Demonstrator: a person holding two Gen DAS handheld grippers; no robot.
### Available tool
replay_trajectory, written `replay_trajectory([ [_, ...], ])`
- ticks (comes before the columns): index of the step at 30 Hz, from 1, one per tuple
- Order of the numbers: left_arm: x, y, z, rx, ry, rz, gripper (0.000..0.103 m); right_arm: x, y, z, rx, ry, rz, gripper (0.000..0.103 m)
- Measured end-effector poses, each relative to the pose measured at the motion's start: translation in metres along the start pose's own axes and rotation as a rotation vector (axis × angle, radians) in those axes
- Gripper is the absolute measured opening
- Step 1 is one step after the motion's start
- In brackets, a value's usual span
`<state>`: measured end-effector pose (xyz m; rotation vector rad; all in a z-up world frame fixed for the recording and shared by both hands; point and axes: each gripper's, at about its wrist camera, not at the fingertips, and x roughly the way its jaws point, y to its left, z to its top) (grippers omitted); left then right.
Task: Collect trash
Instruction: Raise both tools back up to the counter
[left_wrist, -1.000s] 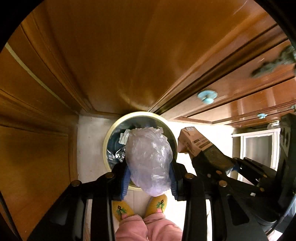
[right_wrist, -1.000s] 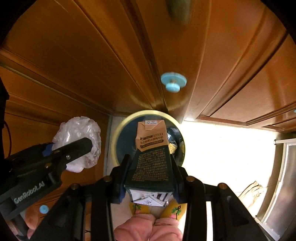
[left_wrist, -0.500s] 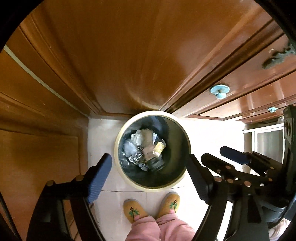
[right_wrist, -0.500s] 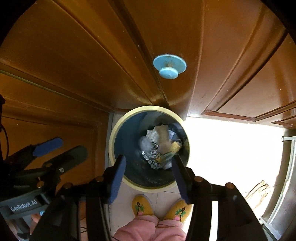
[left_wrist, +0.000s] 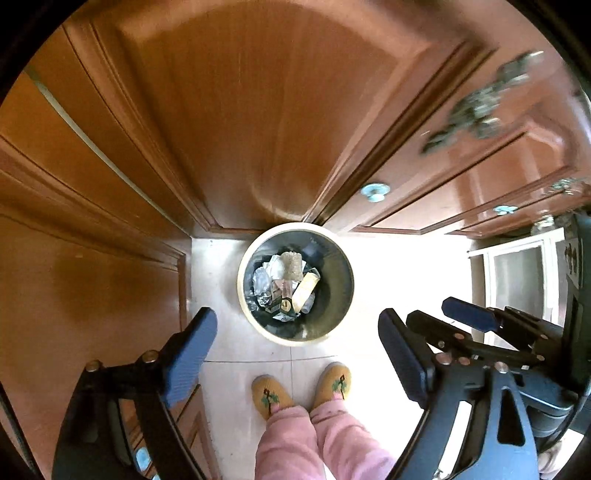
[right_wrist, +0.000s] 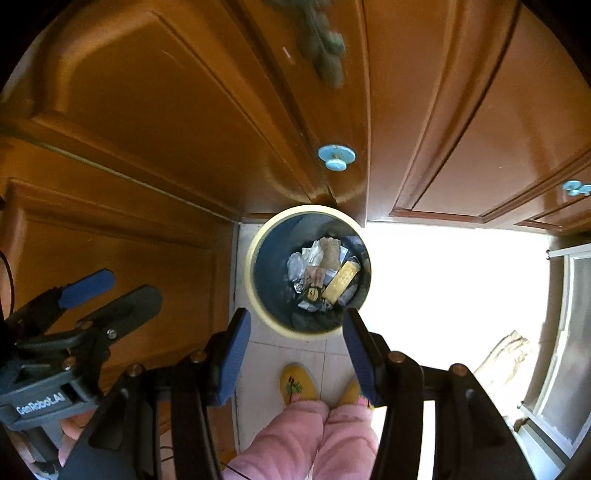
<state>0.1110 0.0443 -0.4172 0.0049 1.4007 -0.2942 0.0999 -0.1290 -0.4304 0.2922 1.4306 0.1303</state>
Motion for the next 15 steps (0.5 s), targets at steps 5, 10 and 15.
replay_trajectory([
  [5,-0.076,-0.018,-0.003,0.042,-0.037,-0.010,0.089,-0.061,0.020,-0.006,-0.010,-0.017,0.002,0.052],
  [10,-0.149,-0.035,0.000,0.083,-0.093,-0.011,0.089,-0.129,0.039,-0.009,-0.026,-0.068,0.006,0.052],
  [15,-0.217,-0.044,0.006,0.102,-0.160,-0.030,0.089,-0.196,0.057,-0.011,-0.050,-0.131,0.003,0.052],
])
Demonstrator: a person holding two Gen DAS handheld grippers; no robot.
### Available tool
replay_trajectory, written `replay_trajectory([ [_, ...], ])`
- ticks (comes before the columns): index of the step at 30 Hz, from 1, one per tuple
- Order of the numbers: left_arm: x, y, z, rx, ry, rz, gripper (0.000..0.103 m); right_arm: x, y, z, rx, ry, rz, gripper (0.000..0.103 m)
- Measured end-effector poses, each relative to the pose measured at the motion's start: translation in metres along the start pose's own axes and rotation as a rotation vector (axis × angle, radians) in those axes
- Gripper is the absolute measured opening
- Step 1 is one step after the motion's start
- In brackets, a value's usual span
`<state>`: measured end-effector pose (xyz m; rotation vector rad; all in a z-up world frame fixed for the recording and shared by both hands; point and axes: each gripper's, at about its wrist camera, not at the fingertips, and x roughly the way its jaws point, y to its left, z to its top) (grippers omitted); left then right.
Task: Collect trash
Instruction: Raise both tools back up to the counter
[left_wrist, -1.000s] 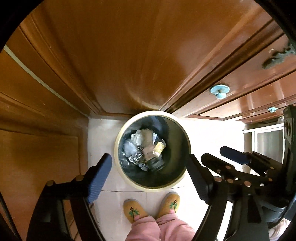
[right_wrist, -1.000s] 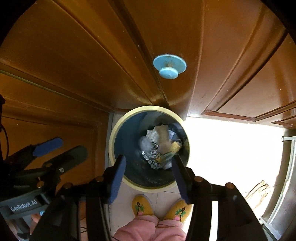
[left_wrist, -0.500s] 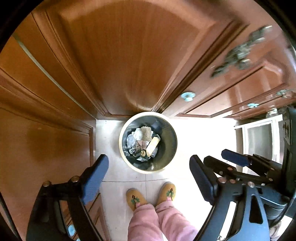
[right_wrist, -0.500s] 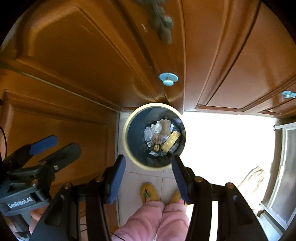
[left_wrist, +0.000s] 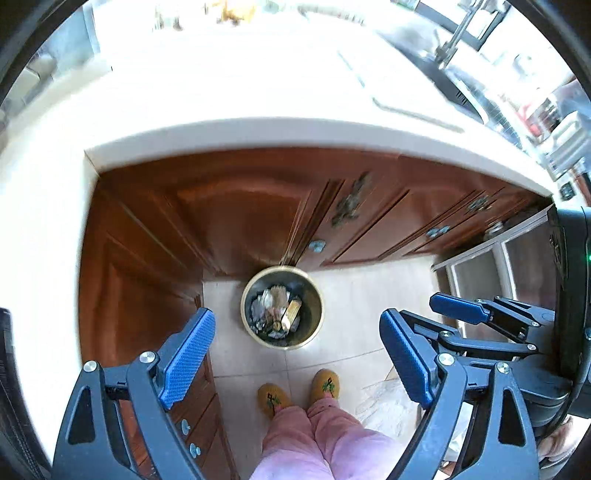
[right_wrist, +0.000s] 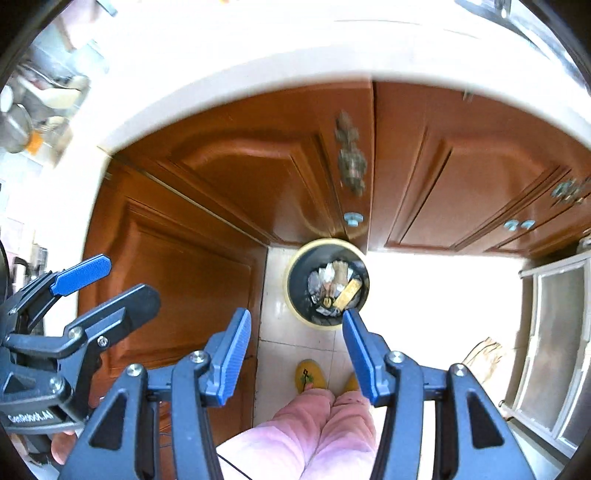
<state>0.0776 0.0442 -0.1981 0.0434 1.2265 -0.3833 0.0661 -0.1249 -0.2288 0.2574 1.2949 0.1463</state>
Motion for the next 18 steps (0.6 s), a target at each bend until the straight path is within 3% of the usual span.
replay_trajectory([
  [12,-0.140,-0.007,0.043,0.066,-0.257,-0.030,0.089,-0.134,0.035,0.022,-0.002,-0.258,-0.011,0.055],
  [18,-0.184,0.000,0.067,0.057,-0.371,-0.021,0.089,-0.176,0.053,0.041,-0.001,-0.371,-0.010,0.057],
])
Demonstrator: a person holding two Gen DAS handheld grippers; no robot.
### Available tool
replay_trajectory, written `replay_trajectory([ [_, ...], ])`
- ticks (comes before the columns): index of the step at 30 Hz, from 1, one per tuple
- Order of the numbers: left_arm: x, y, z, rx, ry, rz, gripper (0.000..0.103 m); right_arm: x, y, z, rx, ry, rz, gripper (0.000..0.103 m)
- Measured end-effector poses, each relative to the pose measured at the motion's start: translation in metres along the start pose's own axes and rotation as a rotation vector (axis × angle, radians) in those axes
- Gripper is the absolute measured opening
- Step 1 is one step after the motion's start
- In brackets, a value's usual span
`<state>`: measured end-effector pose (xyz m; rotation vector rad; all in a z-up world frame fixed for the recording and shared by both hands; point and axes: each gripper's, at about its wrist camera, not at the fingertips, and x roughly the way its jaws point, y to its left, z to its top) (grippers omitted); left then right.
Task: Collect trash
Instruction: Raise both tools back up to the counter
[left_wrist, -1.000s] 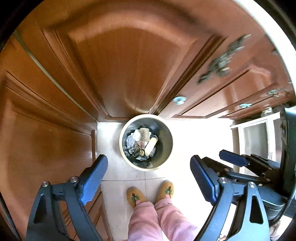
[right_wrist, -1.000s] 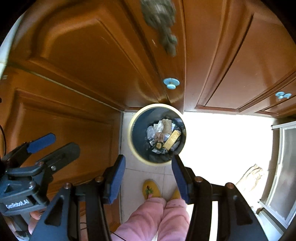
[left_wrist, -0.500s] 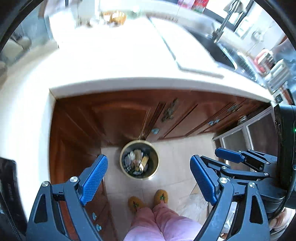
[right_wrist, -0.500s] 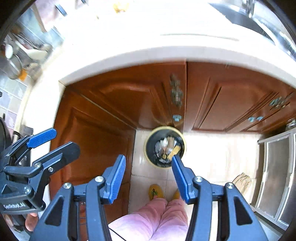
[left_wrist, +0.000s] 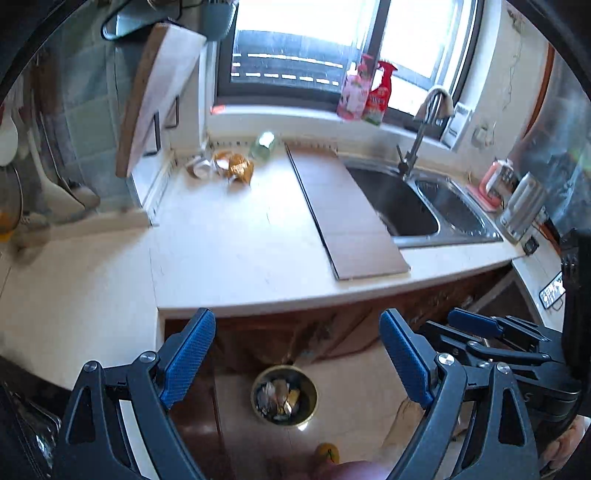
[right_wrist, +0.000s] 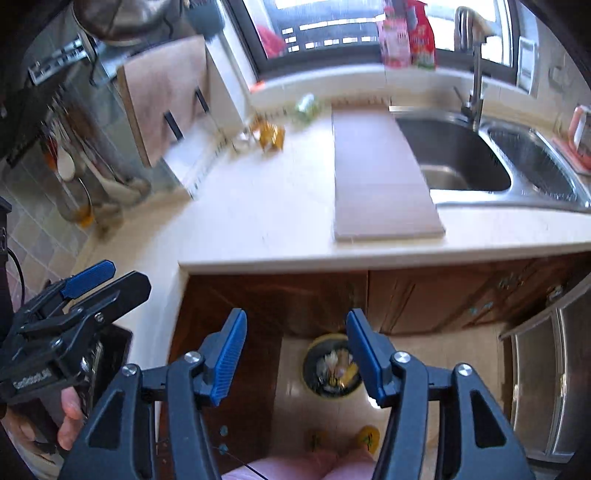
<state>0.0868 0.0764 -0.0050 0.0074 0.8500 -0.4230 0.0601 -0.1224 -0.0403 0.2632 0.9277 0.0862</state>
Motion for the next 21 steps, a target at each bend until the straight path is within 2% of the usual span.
replay_trajectory([
  [4,-0.008,0.002,0.021,0.001,-0.042,0.002,0.089,-0.012,0.010,0.018,-0.003,-0.051,-0.012,0.058],
  [11,-0.010,0.008,0.050,-0.009,-0.097,0.014,0.089,-0.010,0.013,0.049,-0.023,-0.081,-0.017,0.059],
  [16,0.010,0.014,0.077,-0.025,-0.107,0.041,0.089,0.007,0.005,0.078,-0.029,-0.087,0.007,0.059],
  [21,0.049,0.022,0.111,-0.065,-0.092,0.084,0.089,0.041,-0.011,0.119,-0.044,-0.065,0.048,0.059],
])
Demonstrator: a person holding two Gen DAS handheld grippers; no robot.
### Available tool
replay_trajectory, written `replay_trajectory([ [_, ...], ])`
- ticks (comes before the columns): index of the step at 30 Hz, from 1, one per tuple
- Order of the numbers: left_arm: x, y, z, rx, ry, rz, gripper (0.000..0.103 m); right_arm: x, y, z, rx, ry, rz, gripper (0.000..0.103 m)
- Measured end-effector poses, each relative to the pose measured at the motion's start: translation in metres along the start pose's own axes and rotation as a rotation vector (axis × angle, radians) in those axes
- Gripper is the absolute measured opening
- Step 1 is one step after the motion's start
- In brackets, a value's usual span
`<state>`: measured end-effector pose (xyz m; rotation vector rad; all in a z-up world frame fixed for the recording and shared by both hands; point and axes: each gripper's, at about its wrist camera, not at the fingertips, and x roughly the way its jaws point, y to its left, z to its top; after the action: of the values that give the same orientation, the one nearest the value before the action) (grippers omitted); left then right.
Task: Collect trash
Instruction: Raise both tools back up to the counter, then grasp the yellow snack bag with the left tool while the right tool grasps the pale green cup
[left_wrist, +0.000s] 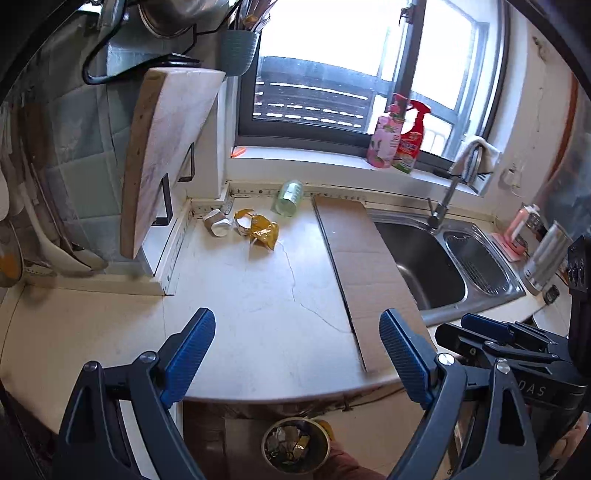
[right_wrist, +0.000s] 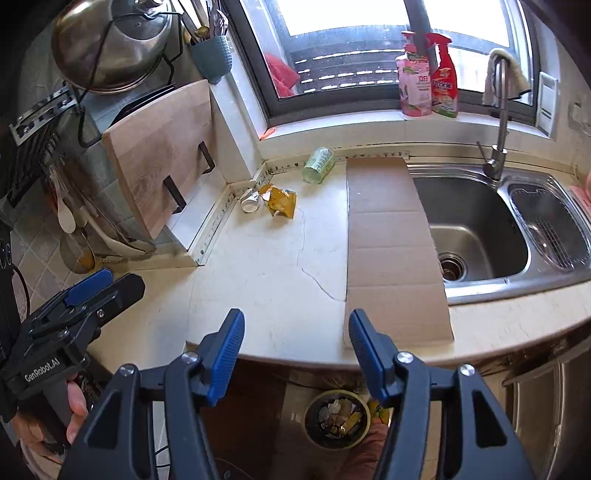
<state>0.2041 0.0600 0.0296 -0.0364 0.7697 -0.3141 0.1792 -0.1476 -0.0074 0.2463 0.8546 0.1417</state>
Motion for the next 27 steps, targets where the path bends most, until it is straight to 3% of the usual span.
replay_trajectory([
  [13,0.172,0.009,0.089,-0.121,0.164,0.084,0.089,0.116,-0.057,0.119,-0.072,0.147,0.082,0.059],
  [20,0.259,0.020,0.117,-0.154,0.233,0.123,0.089,0.185,-0.075,0.173,-0.070,0.202,0.107,0.059],
  [27,0.339,0.039,0.127,-0.175,0.315,0.155,0.089,0.253,-0.095,0.207,-0.034,0.249,0.114,0.059],
])
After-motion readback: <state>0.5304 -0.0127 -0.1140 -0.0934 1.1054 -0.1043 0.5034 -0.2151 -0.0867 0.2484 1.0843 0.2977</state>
